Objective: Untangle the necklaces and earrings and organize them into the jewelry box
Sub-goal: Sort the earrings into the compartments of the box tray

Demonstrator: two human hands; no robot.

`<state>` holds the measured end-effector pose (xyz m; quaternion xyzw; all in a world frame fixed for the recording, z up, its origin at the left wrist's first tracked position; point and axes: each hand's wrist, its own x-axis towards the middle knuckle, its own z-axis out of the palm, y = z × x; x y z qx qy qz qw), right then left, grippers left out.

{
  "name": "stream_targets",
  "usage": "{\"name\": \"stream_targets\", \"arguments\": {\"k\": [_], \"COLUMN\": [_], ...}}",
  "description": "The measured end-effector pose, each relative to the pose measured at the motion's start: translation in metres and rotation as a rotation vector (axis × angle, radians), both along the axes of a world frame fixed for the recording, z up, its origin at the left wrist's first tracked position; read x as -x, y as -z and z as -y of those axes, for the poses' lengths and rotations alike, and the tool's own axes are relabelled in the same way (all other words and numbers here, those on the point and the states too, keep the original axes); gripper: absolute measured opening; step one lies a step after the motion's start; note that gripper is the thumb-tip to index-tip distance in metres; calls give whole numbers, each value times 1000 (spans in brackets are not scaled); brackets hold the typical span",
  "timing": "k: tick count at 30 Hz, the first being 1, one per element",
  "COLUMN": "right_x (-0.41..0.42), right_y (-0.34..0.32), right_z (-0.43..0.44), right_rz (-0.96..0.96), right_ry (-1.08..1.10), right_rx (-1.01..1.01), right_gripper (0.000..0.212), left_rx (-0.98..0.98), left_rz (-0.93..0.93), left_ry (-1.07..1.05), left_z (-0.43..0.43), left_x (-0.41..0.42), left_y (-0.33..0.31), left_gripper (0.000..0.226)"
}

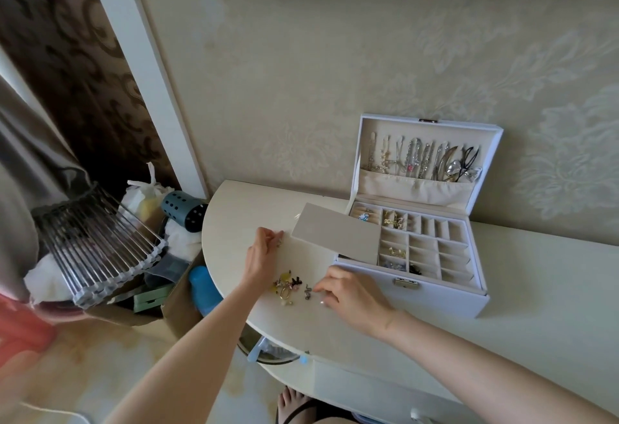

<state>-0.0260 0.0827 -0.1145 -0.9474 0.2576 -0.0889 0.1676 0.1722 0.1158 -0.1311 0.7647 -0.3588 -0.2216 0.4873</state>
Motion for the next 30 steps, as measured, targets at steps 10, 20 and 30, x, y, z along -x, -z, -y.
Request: {"name": "stream_targets", "arguments": {"k": [10, 20, 30], "right_x": [-12, -15, -2], "right_y": [0, 0, -1], "right_z": [-5, -5, -11], "right_rz": [6, 15, 17], "right_ry": [47, 63, 87], "right_rx": [-21, -26, -57], "right_gripper": [27, 14, 29], "left_rx": [99, 91, 120], "left_rz": [-80, -44, -88], "left_ry": [95, 85, -22], "left_z": [-23, -37, -42], "left_x": [23, 52, 78], "left_y": [9, 3, 1], "left_gripper": [15, 12, 14]}}
